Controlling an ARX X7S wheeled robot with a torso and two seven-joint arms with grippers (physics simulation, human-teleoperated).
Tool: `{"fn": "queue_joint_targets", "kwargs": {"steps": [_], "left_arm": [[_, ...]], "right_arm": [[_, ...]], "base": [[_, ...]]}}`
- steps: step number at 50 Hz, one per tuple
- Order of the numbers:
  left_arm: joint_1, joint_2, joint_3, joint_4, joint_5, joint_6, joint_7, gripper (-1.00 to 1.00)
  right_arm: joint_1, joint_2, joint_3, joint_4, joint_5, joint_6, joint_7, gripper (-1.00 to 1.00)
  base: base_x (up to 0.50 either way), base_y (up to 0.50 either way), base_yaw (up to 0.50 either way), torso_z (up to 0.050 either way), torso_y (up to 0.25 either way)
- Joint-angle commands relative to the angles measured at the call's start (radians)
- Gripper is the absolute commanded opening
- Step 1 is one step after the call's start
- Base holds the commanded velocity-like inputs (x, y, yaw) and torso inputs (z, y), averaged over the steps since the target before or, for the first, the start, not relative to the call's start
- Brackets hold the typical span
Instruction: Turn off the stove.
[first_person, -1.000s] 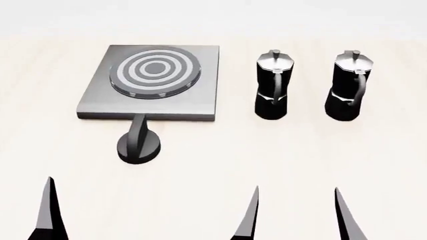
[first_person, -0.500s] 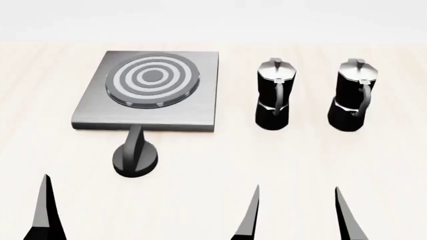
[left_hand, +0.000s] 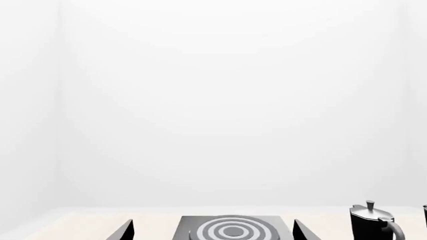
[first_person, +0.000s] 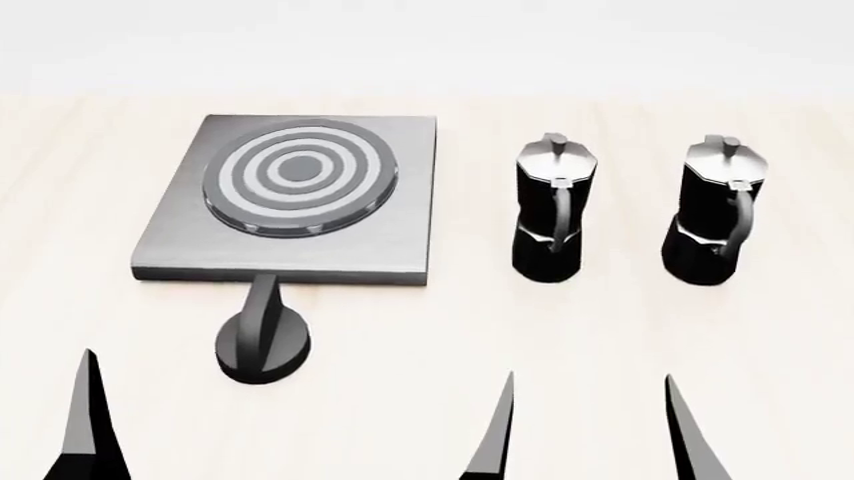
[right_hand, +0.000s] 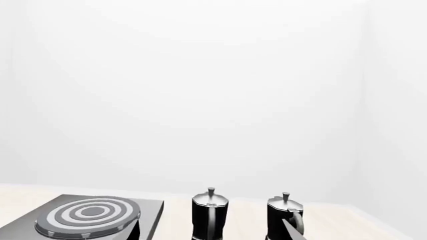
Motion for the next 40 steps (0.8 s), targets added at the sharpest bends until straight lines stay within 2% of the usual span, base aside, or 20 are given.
{"fn": "queue_joint_targets", "kwargs": {"steps": [1, 40], "left_arm": [[-0.001, -0.004, 0.006, -0.003, -0.001, 0.003, -0.007, 1.00], [-0.013, -0.018, 0.026, -0.026, -0.008, 0.008, -0.023, 1.00]], "right_arm": [[0.000, 0.007, -0.006, -0.002, 0.004, 0.000, 0.005, 1.00], [0.007, 0.023, -0.020, 0.009, 0.020, -0.007, 0.020, 1.00]], "base": [[0.11, 0.00, 0.00, 0.000, 0.000], [0.15, 0.00, 0.00, 0.000, 0.000]]}}
